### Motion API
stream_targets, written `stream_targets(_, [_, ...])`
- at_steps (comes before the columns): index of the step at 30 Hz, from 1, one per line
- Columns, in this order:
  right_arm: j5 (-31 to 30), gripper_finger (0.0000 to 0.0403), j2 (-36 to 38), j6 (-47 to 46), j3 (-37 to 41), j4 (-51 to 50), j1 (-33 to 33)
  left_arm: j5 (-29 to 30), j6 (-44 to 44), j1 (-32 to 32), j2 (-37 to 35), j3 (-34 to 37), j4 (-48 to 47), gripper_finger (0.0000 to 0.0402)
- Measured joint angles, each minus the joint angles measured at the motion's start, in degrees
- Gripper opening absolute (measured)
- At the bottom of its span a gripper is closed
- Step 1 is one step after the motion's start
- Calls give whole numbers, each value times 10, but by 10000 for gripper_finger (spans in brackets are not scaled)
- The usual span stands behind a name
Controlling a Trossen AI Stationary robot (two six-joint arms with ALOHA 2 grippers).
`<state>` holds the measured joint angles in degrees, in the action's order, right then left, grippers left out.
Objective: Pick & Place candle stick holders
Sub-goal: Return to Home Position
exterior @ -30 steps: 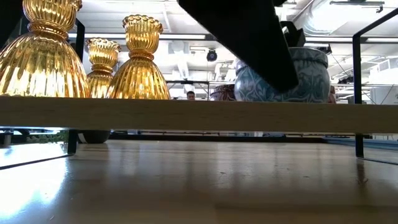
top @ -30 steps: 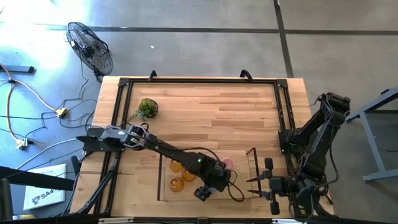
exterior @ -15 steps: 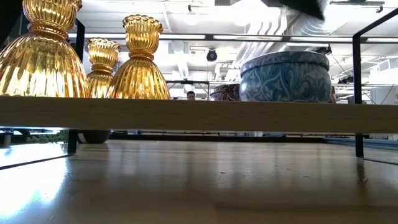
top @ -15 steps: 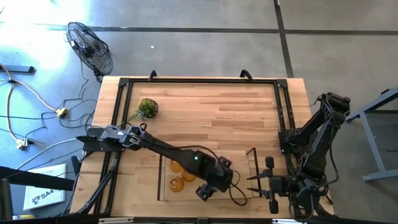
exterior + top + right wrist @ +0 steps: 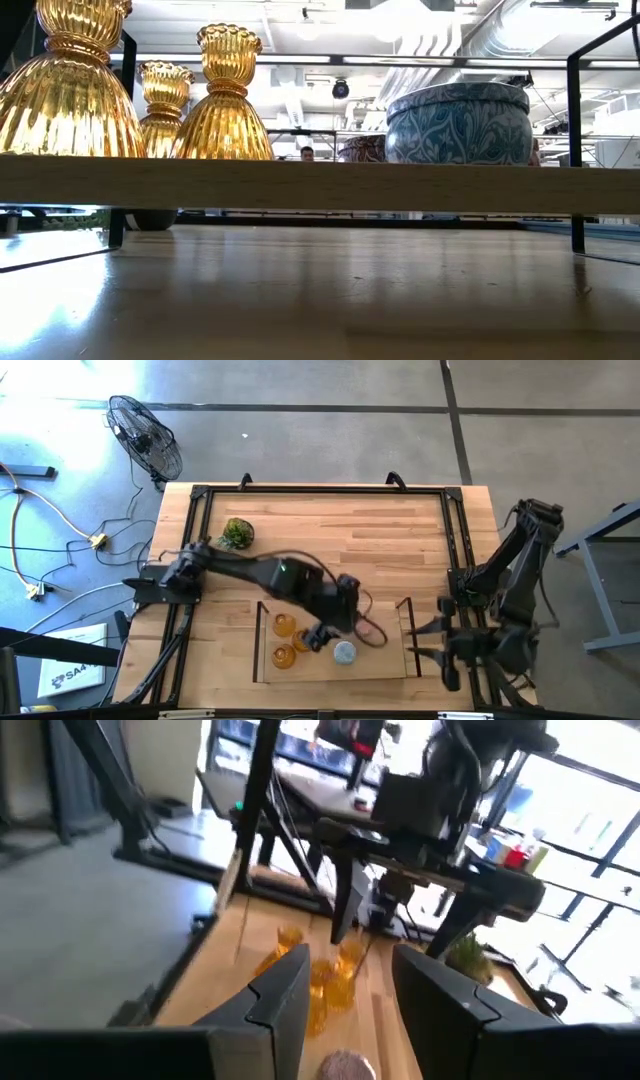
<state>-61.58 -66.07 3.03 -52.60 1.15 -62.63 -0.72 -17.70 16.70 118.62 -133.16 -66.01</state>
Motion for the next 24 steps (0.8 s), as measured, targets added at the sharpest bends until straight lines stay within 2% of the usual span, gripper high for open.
stream_targets(7, [22, 126, 119, 32, 0, -64, 0, -137, -32, -74, -34, 0, -51, 345])
stream_targets(9, [17, 121, 148, 31, 0, -99, 0, -222, -60, -103, -35, 0, -72, 335])
stream_targets(14, [-14, 113, 187, 6, 0, -188, 0, -506, -140, -178, -11, 0, -76, 272])
stream_targets(17, [-37, 112, 195, -19, 0, -233, 0, -616, -197, -203, 19, 0, -38, 216])
stream_targets(21, [-49, 112, 197, -27, 0, -257, 0, -673, -237, -216, 39, 0, 63, 132])
stream_targets(24, [-48, 112, 197, -14, 0, -256, 0, -649, -246, -221, 41, 0, 146, 75])
